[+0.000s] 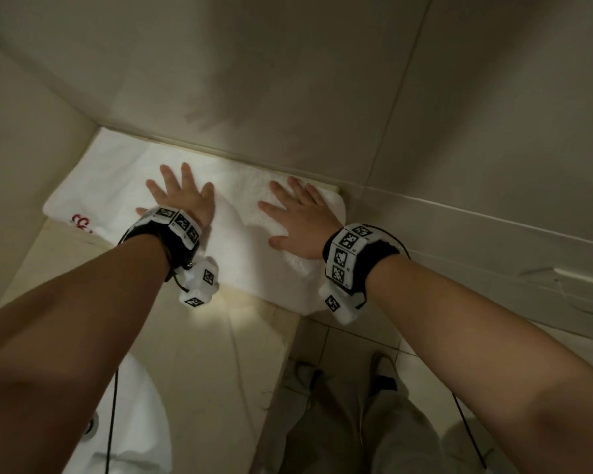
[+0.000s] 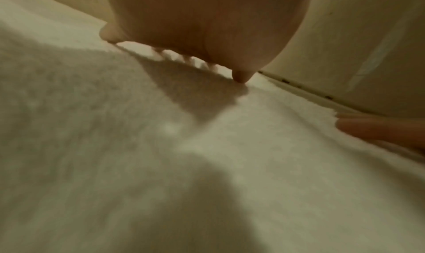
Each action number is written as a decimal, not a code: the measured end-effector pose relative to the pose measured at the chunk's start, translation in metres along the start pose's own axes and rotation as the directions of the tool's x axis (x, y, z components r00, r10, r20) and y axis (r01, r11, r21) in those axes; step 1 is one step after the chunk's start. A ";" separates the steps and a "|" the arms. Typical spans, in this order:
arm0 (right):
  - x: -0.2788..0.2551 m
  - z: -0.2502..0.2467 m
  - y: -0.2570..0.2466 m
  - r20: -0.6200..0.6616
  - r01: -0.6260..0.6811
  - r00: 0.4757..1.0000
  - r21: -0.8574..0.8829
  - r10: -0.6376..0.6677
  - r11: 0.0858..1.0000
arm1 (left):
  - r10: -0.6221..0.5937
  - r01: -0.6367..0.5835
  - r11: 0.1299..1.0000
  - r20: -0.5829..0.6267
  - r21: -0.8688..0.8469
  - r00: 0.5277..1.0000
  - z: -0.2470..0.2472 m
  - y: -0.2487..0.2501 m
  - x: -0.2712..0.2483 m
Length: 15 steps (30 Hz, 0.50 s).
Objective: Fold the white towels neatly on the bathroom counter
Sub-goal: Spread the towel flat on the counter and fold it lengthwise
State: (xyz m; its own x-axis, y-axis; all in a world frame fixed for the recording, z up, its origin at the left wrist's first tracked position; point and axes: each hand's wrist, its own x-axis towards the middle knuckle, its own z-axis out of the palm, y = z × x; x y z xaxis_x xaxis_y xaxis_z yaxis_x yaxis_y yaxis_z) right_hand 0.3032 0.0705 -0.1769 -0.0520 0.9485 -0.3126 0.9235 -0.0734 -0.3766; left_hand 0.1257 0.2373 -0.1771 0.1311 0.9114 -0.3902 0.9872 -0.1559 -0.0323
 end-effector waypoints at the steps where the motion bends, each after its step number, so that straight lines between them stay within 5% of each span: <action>1: -0.001 -0.002 0.002 -0.014 0.008 1.000 0.045 -0.007 0.999 | 0.000 0.000 1.000 -0.008 0.004 1.000 0.002 0.002 -0.003; 11: -0.057 0.010 0.026 -0.222 0.061 0.975 0.343 0.018 0.938 | 0.163 -0.166 0.986 -0.077 -0.029 0.984 0.007 0.059 -0.099; 15: -0.081 0.024 0.037 -0.343 0.062 0.934 0.438 0.103 0.897 | 0.188 -0.185 0.980 0.034 -0.073 0.982 0.013 0.089 -0.135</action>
State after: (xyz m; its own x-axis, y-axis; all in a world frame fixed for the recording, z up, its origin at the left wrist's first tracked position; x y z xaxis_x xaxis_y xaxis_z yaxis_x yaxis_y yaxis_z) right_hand 0.3328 -0.0170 -0.1866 0.1765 0.9838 -0.0314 0.6589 -0.1418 -0.7388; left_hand 0.1946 0.0958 -0.1390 0.3111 0.8524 -0.4203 0.9498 -0.2937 0.1073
